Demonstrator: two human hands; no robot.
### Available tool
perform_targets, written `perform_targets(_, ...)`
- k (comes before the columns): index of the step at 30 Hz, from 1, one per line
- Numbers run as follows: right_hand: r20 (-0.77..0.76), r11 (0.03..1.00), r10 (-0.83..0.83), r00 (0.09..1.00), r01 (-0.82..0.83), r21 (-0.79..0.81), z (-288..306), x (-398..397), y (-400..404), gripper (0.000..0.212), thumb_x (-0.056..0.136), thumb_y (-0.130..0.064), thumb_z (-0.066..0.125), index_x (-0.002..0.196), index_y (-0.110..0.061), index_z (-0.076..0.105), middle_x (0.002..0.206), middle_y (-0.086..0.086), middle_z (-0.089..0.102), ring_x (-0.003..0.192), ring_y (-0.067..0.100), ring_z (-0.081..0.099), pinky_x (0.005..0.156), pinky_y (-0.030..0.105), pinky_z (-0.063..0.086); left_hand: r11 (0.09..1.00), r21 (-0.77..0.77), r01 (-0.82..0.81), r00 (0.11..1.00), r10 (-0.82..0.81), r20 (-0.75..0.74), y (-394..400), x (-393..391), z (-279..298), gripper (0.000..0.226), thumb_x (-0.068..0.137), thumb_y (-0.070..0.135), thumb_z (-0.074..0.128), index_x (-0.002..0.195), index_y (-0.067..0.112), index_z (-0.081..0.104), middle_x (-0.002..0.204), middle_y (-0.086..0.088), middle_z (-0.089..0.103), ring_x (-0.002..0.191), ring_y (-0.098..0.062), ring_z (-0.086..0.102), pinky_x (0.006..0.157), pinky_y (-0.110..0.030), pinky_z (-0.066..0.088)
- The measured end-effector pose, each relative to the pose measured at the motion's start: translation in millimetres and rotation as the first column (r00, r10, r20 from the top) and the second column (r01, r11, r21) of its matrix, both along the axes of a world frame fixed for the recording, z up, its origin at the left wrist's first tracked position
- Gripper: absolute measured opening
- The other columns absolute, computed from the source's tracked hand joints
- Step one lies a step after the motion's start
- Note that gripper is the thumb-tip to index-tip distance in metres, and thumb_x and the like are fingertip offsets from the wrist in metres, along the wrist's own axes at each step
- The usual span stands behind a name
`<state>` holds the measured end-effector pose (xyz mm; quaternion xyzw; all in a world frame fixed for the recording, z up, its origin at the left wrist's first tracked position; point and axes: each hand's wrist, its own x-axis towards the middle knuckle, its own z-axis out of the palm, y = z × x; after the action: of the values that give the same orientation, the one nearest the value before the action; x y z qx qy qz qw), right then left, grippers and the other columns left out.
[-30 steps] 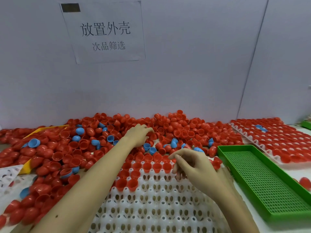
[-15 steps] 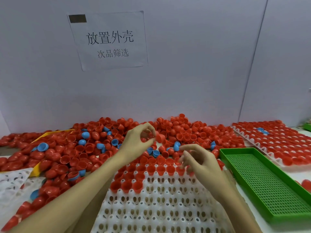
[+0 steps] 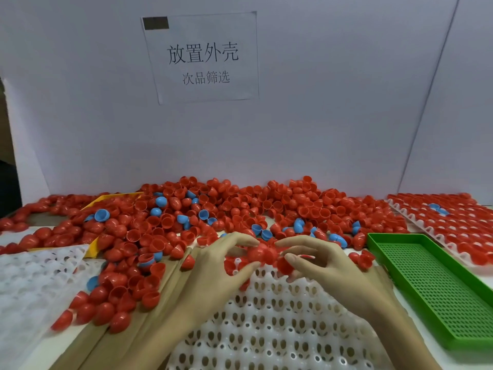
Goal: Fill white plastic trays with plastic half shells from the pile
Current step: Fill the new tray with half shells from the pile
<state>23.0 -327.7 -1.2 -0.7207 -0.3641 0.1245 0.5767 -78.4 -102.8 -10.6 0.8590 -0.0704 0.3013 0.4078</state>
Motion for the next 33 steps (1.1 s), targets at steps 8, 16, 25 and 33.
perform_targets(8,-0.209,0.985,-0.028,0.977,0.062,0.158,-6.9,7.1,-1.5,0.036,0.108,0.002,0.045,0.118,-0.026,0.065,0.099,0.019,0.074,0.093,0.044,0.076,0.083,0.043,0.065,0.929,-0.359,0.087,0.984,-0.136,-0.113,35.1,3.2,-6.9,0.039,0.089,0.006,0.078,0.113,0.036,0.074,0.121,0.012,0.073,0.114,-0.010,0.069,0.097,-0.025,0.057)
perform_targets(16,-0.090,0.991,-0.135,0.987,0.135,-0.005,-4.6,7.5,-3.0,0.015,0.099,-0.010,0.070,0.098,-0.022,0.078,0.097,0.008,0.078,0.086,0.021,0.078,0.073,0.028,0.062,0.979,-0.205,0.002,1.000,-0.003,-0.003,32.3,1.5,-3.0,0.013,0.104,0.029,0.058,0.107,0.032,0.071,0.088,0.012,0.068,0.076,-0.011,0.064,0.072,-0.031,0.056)
perform_targets(25,0.014,0.985,-0.116,0.993,0.117,-0.123,-4.8,5.0,5.7,0.025,0.096,-0.014,0.074,0.108,-0.035,0.081,0.105,-0.003,0.079,0.097,0.015,0.076,0.089,0.024,0.060,0.978,-0.156,-0.136,0.990,0.141,0.018,35.0,3.3,-8.3,0.019,0.089,0.055,0.070,0.087,0.036,0.069,0.059,0.006,0.063,0.050,-0.012,0.061,0.055,-0.030,0.054)
perform_targets(33,0.392,0.856,-0.010,0.920,0.211,-0.472,-1.7,2.2,51.6,0.011,0.094,-0.015,0.077,0.099,-0.025,0.080,0.077,-0.008,0.072,0.062,0.003,0.064,0.062,0.015,0.053,0.976,-0.150,-0.159,0.987,0.162,0.003,41.1,6.6,-14.2,0.018,0.088,0.055,0.072,0.082,0.039,0.067,0.058,0.008,0.061,0.051,-0.007,0.057,0.054,-0.015,0.046)
